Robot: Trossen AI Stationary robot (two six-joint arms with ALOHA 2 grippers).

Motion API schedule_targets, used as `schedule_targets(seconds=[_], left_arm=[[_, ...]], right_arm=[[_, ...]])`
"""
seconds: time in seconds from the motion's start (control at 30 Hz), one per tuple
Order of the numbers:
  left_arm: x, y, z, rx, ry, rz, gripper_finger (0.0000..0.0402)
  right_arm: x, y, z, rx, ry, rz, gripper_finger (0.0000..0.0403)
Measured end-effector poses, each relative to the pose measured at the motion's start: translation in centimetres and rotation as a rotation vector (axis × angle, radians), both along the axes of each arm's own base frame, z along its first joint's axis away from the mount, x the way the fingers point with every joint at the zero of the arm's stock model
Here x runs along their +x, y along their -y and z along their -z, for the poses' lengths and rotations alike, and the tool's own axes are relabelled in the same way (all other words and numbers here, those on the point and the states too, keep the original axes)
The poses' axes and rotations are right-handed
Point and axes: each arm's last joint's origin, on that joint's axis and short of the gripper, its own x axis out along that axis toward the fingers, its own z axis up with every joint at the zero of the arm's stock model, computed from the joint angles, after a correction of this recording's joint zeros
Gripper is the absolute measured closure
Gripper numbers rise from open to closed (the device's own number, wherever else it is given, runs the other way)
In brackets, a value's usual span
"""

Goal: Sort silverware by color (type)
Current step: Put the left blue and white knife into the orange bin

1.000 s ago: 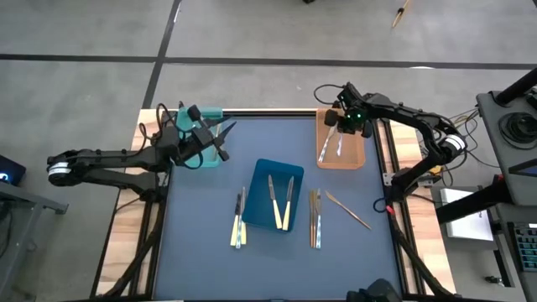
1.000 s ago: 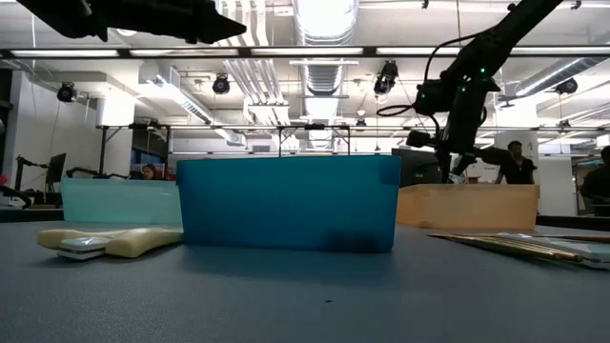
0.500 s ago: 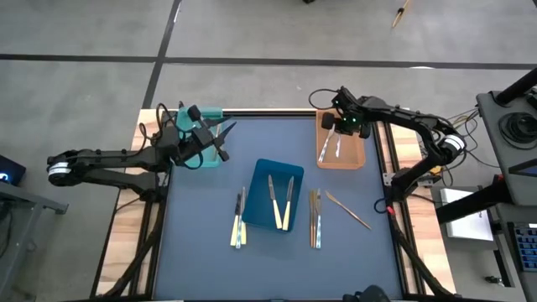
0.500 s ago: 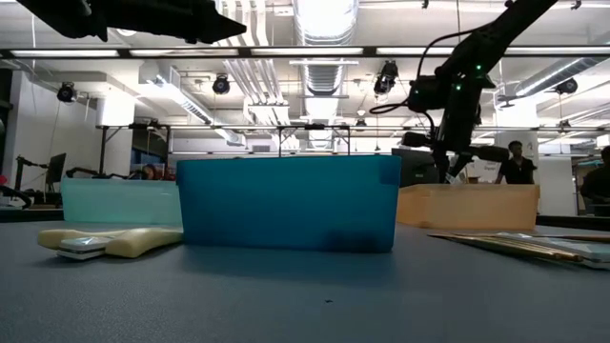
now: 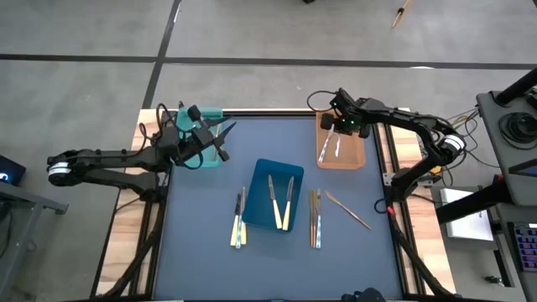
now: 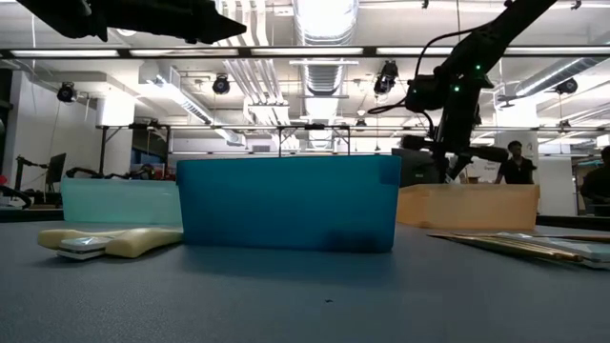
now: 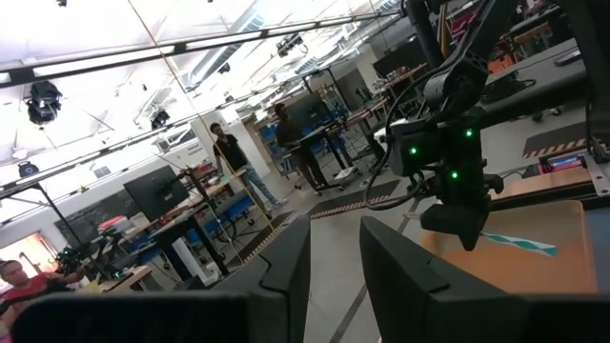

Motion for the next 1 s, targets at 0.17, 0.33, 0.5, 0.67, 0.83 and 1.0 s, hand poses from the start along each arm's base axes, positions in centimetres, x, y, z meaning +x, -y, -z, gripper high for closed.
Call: schedule_targets(seconds=[0.17,0.33,0.5,0.67,0.83,1.0], left_arm=[[0.01,0.0,0.02,0.002,-0.003,0.0,0.0325],[0.02,-0.01,0.08,0.007,-0.014,-0.002,0.0325],[0.02,-0.01,0.08,0.007,-0.014,-0.002,0.0325],[0.02,0.0,0.08,0.007,-0.014,-0.002,0.0325],[0.02,-0.01,0.08,0.009,-0.016,-0.003,0.0325],[0.02,-0.01,0.08,0.009,-0.016,-0.003,0.0325]], right_arm=[[0.27,-0.01,-0.07,-0.04,-0.014,-0.004,0.039],[0.38,-0.09,-0.07,-0.058,-0.036,-0.061,0.039],[0.55,-0.18,-0.09,-0.068,-0.041,-0.084,0.039],[0.54,-0.23,-0.07,-0.053,-0.031,-0.073,0.039],[0.52,-0.28,-0.04,-0.046,-0.028,-0.055,0.039],[0.51,-0.28,-0.04,-0.045,-0.03,-0.058,0.039]])
